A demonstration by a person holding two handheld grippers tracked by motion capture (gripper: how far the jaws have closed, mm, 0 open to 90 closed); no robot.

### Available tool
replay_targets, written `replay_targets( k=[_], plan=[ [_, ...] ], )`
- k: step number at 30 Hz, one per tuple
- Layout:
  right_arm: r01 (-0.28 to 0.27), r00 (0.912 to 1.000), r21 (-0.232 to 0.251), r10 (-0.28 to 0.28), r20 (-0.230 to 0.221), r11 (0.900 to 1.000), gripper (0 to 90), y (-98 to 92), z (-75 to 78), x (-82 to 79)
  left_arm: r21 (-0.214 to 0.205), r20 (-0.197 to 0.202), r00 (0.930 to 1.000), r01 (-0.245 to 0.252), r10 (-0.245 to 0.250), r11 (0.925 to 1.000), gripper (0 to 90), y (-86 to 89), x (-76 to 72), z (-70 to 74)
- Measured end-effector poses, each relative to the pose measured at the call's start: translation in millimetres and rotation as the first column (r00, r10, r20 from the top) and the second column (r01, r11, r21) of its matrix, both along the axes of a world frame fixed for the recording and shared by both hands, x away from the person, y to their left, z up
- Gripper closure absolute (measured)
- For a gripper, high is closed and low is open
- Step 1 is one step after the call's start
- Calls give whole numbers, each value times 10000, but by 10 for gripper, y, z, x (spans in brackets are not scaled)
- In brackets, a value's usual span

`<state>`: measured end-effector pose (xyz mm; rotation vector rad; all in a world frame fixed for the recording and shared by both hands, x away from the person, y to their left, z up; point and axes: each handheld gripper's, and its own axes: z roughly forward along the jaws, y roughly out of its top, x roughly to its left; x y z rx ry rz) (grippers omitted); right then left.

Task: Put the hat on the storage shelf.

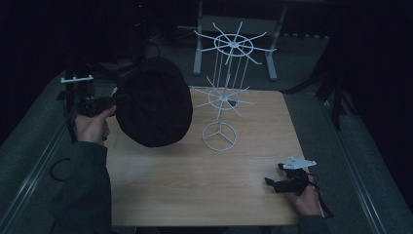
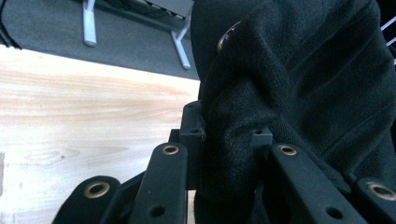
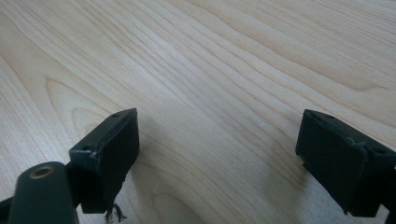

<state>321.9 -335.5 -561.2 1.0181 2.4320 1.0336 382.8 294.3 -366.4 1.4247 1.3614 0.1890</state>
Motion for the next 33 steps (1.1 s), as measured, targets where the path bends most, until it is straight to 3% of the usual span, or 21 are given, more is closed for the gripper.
replay_targets(
  k=[21,33],
  plan=[
    [0,10000,0,0,3,10000,133,0,0,0,-864,589,9983,62,-11,9962,765,-59,67,126],
    [0,10000,-1,0,15,10000,134,-1,0,1,-1540,897,9959,231,-93,9878,762,-60,87,145]
  ],
)
